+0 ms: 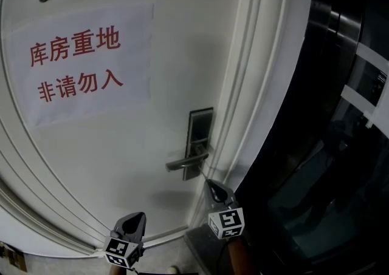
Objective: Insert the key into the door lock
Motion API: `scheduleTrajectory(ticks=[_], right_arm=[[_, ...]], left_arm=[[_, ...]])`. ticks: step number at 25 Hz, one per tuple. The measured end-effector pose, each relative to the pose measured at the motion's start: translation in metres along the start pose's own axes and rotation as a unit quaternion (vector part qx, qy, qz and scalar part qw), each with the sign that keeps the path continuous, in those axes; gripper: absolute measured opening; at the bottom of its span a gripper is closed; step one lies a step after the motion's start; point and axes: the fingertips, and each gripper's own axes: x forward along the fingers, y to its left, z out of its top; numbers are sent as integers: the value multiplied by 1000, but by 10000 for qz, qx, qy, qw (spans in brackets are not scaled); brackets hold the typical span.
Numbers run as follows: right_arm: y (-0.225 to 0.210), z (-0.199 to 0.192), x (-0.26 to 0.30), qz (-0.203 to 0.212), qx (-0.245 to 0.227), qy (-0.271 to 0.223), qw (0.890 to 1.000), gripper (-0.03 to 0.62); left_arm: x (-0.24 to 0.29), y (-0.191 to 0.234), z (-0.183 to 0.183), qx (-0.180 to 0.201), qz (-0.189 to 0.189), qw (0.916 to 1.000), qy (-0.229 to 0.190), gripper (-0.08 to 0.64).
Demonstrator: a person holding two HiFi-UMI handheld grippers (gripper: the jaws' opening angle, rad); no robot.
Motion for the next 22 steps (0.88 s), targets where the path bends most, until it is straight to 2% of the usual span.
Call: scheduleTrajectory(ticks=[7,13,22], right_arm=[[4,6,8,-15,-1050,79,9944,11],[13,8,15,4,-2054,173,9785,11],[12,3,15,-159,-2884,378,9566,11]], left_arm=[[-1,3,-4,-51,46,10000,26,3],[-1,6,-4,-76,70,9999,17,3],[-5,9,-5,-78,102,9999,15,3]])
